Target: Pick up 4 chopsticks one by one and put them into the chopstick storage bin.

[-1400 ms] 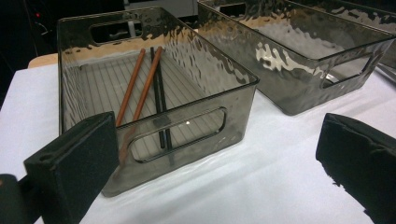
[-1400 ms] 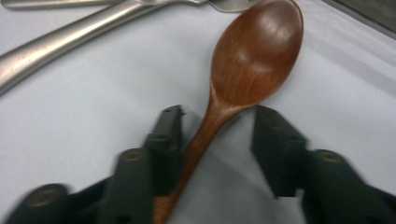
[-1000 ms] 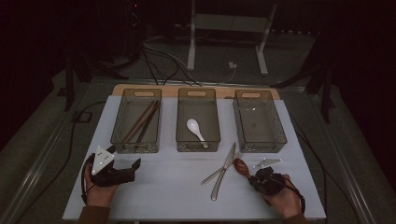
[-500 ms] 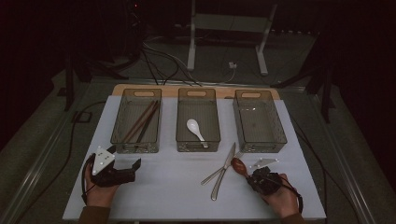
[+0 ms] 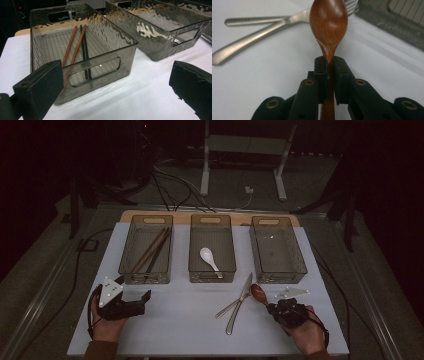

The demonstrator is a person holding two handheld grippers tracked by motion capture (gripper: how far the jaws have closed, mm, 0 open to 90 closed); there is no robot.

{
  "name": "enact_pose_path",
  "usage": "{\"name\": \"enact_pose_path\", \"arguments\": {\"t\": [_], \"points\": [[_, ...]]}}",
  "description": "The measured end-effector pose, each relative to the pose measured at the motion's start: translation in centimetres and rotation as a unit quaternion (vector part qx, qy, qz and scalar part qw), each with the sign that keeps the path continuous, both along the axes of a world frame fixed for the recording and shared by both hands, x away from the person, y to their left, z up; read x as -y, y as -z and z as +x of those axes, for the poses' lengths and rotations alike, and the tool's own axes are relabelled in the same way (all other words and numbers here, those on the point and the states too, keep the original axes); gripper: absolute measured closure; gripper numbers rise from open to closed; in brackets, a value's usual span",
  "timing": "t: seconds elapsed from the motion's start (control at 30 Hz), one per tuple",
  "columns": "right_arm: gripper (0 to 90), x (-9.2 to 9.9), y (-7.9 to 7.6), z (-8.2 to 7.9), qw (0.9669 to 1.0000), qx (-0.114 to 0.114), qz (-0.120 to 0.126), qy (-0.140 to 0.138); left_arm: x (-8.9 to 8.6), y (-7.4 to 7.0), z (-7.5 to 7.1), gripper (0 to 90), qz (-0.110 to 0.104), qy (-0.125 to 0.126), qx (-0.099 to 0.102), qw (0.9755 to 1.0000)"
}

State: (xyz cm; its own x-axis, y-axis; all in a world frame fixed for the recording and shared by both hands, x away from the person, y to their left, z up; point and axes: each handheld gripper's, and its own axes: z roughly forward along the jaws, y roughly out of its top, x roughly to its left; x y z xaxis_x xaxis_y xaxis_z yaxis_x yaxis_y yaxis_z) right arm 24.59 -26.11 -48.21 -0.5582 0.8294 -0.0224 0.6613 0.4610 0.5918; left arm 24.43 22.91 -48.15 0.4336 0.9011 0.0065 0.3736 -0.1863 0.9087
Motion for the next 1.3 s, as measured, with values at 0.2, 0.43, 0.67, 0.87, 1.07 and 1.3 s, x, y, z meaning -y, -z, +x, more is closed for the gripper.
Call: {"name": "enact_pose_path", "arguments": {"t": [0.2, 0.43, 0.67, 0.87, 1.07, 1.3], "points": [[82.7, -0.4, -0.9, 0.2, 0.9998, 0.017, 0.007, 0.0, 0.0, 0.0, 0.0, 0.7, 0.0, 0.0, 0.0, 1.0], [82.7, -1.1, -1.9, 0.9, 0.9993, 0.035, 0.011, -0.002, -0.1, 0.0, 0.0, 0.7, -0.001, 0.0, 0.001, 1.0], [82.6, -1.8, -2.8, 1.8, 0.9983, 0.051, 0.027, 0.0, -0.1, 0.0, 0.0, 0.7, -0.001, 0.0, 0.0, 1.0], [82.7, -3.0, -3.8, 2.8, 0.9972, 0.064, 0.037, -0.003, -0.1, 0.0, 0.0, 0.7, -0.001, 0.0, 0.0, 1.0], [82.7, -4.4, -4.9, 4.0, 0.9961, 0.076, 0.045, -0.009, -0.2, 0.0, 0.0, 0.6, -0.003, -0.001, 0.001, 1.0], [82.7, -5.7, -5.5, 5.1, 0.9954, 0.083, 0.047, -0.012, -0.3, 0.0, 0.0, 0.6, -0.003, 0.0, 0.001, 1.0]]}}
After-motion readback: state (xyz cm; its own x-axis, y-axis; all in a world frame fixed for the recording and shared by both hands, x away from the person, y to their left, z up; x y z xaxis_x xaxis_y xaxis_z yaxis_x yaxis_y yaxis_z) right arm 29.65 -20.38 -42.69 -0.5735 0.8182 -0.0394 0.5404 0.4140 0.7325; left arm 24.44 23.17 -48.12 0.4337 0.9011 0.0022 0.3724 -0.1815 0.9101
